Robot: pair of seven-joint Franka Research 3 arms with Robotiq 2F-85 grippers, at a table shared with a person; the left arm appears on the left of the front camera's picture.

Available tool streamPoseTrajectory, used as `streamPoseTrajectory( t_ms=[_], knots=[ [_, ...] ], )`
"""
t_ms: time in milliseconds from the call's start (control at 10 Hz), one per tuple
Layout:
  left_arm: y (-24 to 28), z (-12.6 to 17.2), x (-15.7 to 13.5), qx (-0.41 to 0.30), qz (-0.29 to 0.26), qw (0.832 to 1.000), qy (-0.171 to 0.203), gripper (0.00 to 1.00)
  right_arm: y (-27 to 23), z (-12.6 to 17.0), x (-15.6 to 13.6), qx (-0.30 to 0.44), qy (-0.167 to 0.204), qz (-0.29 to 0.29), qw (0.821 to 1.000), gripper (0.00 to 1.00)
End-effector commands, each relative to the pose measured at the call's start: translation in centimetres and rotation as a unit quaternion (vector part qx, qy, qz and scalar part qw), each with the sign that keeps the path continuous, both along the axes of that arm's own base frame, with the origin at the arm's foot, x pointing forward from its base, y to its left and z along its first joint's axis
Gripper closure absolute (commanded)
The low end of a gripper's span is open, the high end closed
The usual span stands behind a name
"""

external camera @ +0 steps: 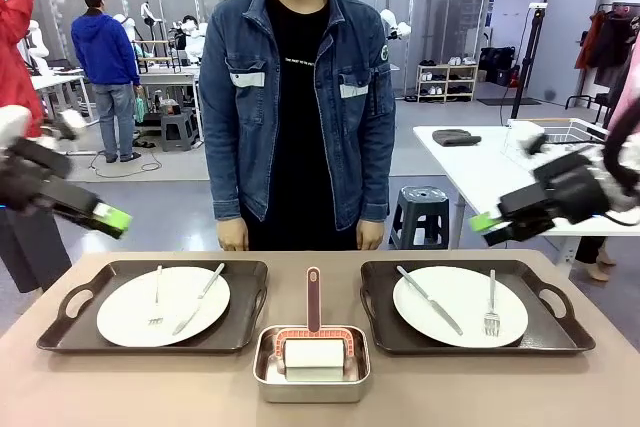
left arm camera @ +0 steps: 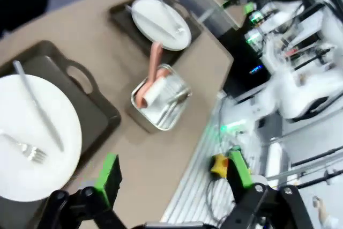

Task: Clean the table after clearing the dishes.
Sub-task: When the left (or right) Handle tray is removed, use the left hand (or right hand) to clean the left (or right) side of the table with the Lint Roller.

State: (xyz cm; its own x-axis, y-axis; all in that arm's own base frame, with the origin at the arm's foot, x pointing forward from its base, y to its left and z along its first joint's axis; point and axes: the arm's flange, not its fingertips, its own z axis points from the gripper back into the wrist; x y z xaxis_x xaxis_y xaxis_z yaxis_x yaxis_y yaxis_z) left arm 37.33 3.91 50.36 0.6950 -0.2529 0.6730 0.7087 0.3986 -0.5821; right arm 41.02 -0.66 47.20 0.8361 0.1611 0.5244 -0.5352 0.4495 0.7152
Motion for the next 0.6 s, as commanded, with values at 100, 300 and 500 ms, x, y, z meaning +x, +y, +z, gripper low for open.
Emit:
streamPoseTrajectory(
  t_ms=[100,300,500],
  knots=[
    [11.7,-3.9,-3.1,-0.103,0.083,0.990,0.052,0.00,-12.3,-4.6,-1.8,0.077,0.062,-0.062,0.993,0.00],
    [19.7,-7.3,-7.9,-0.099,0.165,0.977,0.088,0.00,-20.7,-9.2,-5.0,0.075,0.113,-0.134,0.982,0.00],
    [25.4,-8.9,-13.2,-0.128,0.242,0.956,0.101,0.00,-26.2,-12.6,-9.5,0.095,0.143,-0.205,0.964,0.00]
  ],
)
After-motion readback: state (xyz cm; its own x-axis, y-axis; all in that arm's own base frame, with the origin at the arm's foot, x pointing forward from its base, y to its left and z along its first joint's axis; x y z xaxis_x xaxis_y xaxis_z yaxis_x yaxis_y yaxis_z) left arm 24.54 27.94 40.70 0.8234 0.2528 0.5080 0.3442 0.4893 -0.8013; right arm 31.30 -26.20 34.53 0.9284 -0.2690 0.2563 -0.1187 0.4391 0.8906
